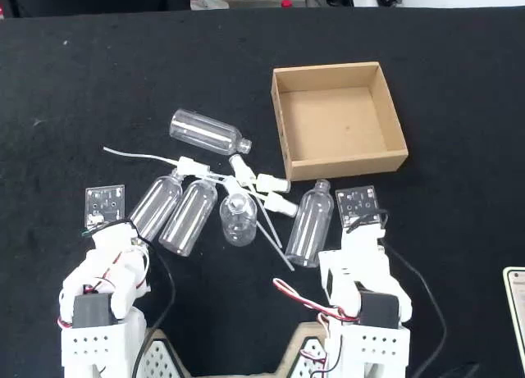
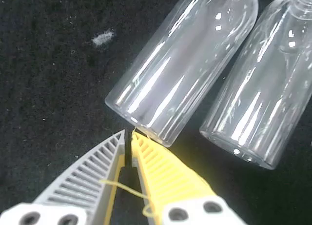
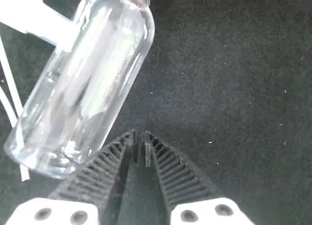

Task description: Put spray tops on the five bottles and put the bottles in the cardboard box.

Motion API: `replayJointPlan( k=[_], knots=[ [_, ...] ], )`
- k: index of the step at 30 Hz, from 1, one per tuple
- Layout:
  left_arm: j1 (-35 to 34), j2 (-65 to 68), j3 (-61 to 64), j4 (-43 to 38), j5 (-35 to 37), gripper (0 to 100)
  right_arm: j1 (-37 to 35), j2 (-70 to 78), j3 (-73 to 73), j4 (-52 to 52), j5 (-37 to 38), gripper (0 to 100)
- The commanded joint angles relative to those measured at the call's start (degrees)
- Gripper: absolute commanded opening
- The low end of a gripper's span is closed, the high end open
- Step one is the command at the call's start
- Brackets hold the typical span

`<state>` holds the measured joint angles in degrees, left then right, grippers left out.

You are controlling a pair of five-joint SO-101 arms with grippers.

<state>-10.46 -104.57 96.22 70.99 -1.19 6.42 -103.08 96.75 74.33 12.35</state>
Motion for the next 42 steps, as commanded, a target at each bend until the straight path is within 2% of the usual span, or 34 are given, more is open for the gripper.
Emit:
replayJointPlan(
  k=[1,9,16,19,26,29,34,38,42],
  knots=[
    [-0.2,-0.2,1.2,-0.7,0.6,3,0.6,-5.6,-0.2,0.4,0.4,1.2],
    [-0.4,-0.2,1.2,-0.7,0.6,3,0.5,-5.6,-0.2,-0.9,0.8,1.2],
    [-0.5,-0.2,1.2,-0.7,0.6,3,1.0,-5.5,-2.2,-15.5,0.8,1.2],
    [-0.5,-0.2,1.2,-0.7,0.6,3,1.0,-5.5,-6.2,-17.9,1.0,1.2],
    [-0.5,-0.2,1.2,-0.7,0.6,3,-0.2,-5.5,-14.9,-19.4,9.7,1.2],
    [-0.5,-0.2,1.2,-0.7,0.6,3,-4.3,-5.5,-18.5,-18.6,8.8,1.3],
    [-0.3,-0.2,1.2,-0.7,0.6,3,-15.7,-5.5,-23.5,-14.1,8.4,3.9],
    [-0.3,-0.2,1.2,-0.7,0.6,3,-26.1,-5.4,-23.9,-9.1,2.3,17.2],
    [-0.3,-0.2,1.2,-0.7,0.6,3,-35.3,-5.8,-25.5,-6.5,-3.7,19.4]
  ],
)
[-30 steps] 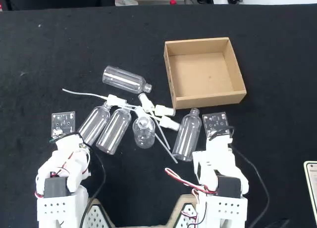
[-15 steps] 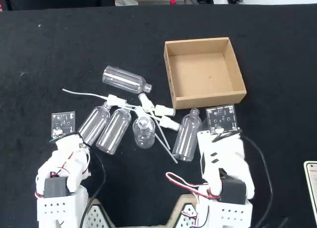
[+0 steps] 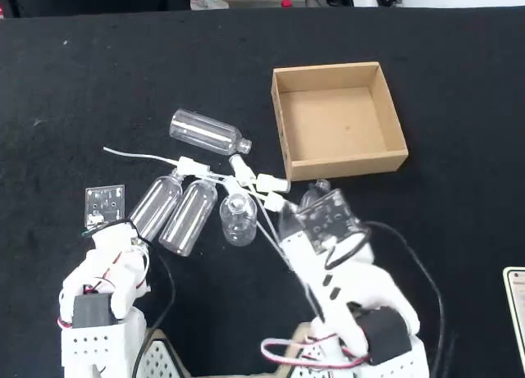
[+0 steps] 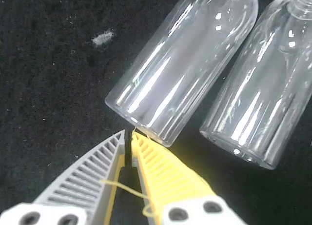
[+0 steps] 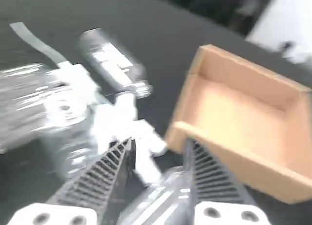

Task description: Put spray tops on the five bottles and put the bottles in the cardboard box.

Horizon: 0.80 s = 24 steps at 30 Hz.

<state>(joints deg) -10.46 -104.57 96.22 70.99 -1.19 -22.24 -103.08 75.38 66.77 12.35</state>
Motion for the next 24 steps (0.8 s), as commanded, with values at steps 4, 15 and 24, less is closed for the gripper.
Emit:
replayJointPlan(
  k=[4,15,24],
  knots=[
    [-0.3,-0.2,1.2,-0.7,0.6,3,-14.1,-5.5,-4.1,1.1,-6.7,19.4],
    [-0.3,-0.2,1.2,-0.7,0.5,3,-23.8,-5.6,4.2,-3.0,-7.7,27.3],
    [-0.1,-0.2,1.2,-0.5,0.5,3,-22.3,-5.9,14.0,-16.4,-12.0,27.3]
  ],
)
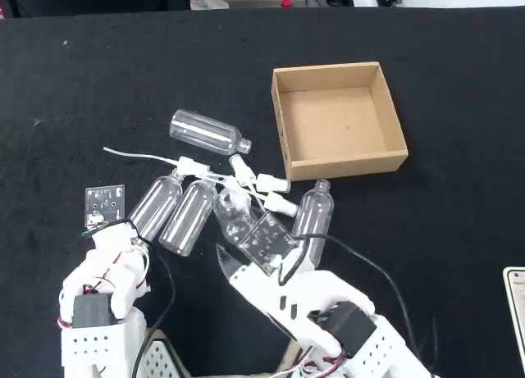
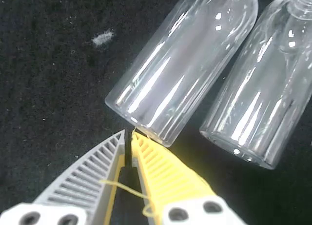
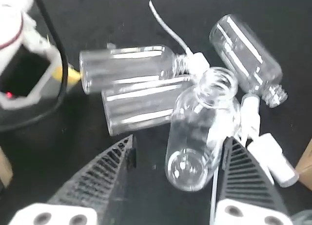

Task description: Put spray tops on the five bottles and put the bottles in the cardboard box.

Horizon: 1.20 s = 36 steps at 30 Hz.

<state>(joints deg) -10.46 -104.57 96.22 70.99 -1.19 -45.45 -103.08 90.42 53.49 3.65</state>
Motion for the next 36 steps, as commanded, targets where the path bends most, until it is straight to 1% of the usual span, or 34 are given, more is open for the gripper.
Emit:
replayJointPlan(
  k=[1,3,5,9,12,22,24,29,36],
  knots=[
    [-0.1,-0.2,1.2,0.4,0.5,3,1.8,-5.9,-1.7,-3.2,-4.5,27.3],
    [-0.1,-0.2,1.2,2.3,0.6,3,3.6,-5.9,-2.9,-3.3,-5.5,27.3],
    [-0.1,-0.2,1.2,2.2,0.6,3,5.2,-5.9,-2.9,-3.6,-5.4,27.3],
    [-0.1,-0.2,1.2,2.2,0.6,3,7.6,-5.9,0.2,-7.6,-5.4,27.4],
    [-0.1,-0.2,1.2,2.2,0.6,3,7.5,-5.9,2.2,-10.0,-5.4,27.3],
    [-0.1,-0.2,1.2,2.2,0.6,3,7.3,-5.9,5.0,-10.5,-5.5,27.3],
    [-0.1,-0.2,1.2,2.2,0.6,3,6.3,-5.8,5.9,-11.6,-5.5,27.3],
    [-0.1,-0.2,1.2,2.2,0.6,3,6.1,-5.9,5.7,-14.2,-5.5,27.3],
    [-0.1,-0.2,1.2,2.2,0.6,3,6.2,-5.5,5.9,-14.7,-5.4,27.4]
  ],
)
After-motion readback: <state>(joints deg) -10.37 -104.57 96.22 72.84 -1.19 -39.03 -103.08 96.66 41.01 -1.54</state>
